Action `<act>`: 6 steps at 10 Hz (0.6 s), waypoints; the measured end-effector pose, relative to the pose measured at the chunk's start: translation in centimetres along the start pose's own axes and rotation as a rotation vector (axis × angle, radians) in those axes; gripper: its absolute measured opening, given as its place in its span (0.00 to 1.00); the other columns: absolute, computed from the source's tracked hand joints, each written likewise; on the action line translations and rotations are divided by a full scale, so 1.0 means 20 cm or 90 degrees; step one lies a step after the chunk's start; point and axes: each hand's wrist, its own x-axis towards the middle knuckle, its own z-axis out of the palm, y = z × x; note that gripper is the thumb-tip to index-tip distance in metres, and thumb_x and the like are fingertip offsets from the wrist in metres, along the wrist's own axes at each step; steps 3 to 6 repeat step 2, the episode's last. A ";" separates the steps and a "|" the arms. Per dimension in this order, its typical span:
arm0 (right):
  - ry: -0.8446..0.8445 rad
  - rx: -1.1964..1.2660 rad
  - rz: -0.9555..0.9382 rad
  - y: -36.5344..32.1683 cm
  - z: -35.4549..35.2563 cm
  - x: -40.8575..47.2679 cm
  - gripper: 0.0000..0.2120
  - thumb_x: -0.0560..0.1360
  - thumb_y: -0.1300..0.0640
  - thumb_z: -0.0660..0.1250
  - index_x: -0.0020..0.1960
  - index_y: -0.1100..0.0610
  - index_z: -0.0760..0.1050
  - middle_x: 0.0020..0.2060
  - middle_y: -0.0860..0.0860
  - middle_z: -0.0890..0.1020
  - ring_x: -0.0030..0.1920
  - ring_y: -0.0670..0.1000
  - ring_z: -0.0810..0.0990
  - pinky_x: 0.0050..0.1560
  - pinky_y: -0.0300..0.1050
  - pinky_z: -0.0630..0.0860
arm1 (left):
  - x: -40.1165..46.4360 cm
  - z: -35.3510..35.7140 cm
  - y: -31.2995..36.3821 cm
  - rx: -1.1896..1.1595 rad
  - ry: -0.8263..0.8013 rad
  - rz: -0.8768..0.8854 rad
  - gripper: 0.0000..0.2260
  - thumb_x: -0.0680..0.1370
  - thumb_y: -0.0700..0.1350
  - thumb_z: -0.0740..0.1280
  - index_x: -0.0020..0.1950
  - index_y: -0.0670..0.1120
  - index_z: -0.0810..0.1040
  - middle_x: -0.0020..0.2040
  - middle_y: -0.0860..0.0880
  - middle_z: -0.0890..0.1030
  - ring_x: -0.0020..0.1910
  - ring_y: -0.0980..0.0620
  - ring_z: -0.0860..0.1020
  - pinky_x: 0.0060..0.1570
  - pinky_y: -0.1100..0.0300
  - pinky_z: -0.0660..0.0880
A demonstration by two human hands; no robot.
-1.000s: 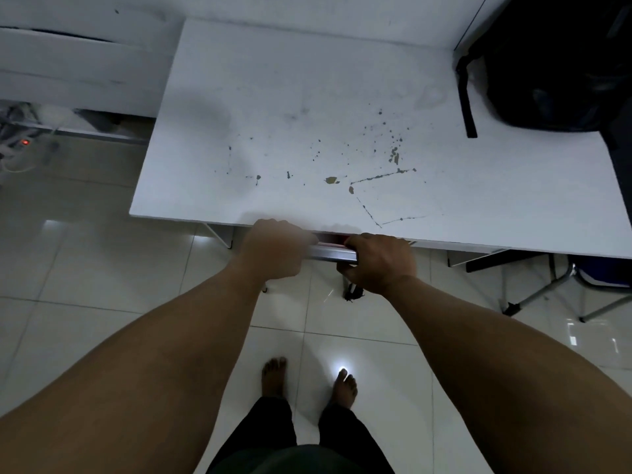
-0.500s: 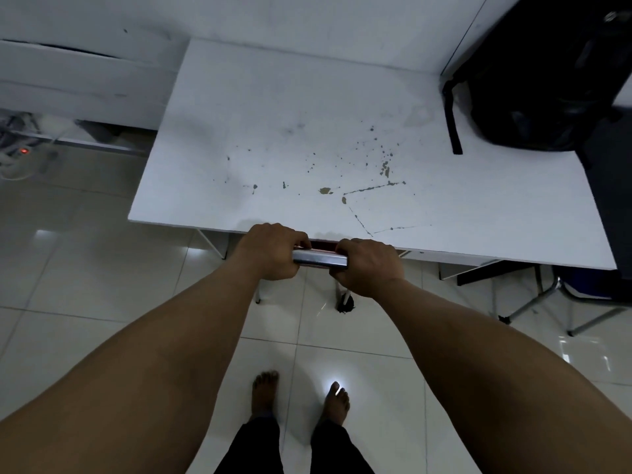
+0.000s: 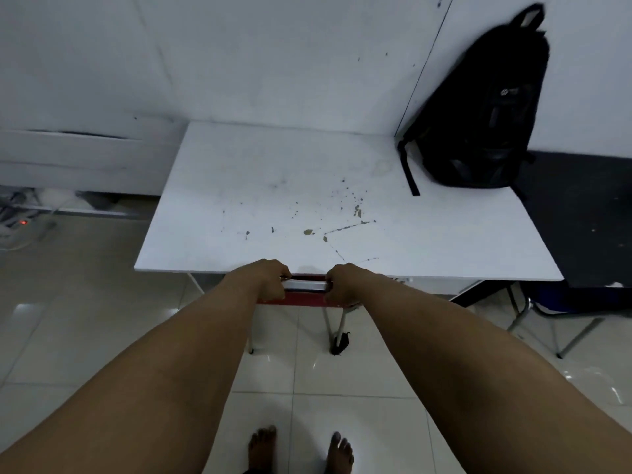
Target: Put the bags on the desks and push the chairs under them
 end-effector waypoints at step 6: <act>0.008 -0.041 0.028 -0.06 -0.21 -0.08 0.17 0.71 0.44 0.70 0.52 0.55 0.79 0.52 0.52 0.81 0.51 0.55 0.80 0.56 0.54 0.79 | -0.19 -0.22 0.07 0.009 0.031 -0.054 0.20 0.77 0.50 0.69 0.69 0.49 0.75 0.70 0.49 0.72 0.67 0.47 0.72 0.64 0.54 0.70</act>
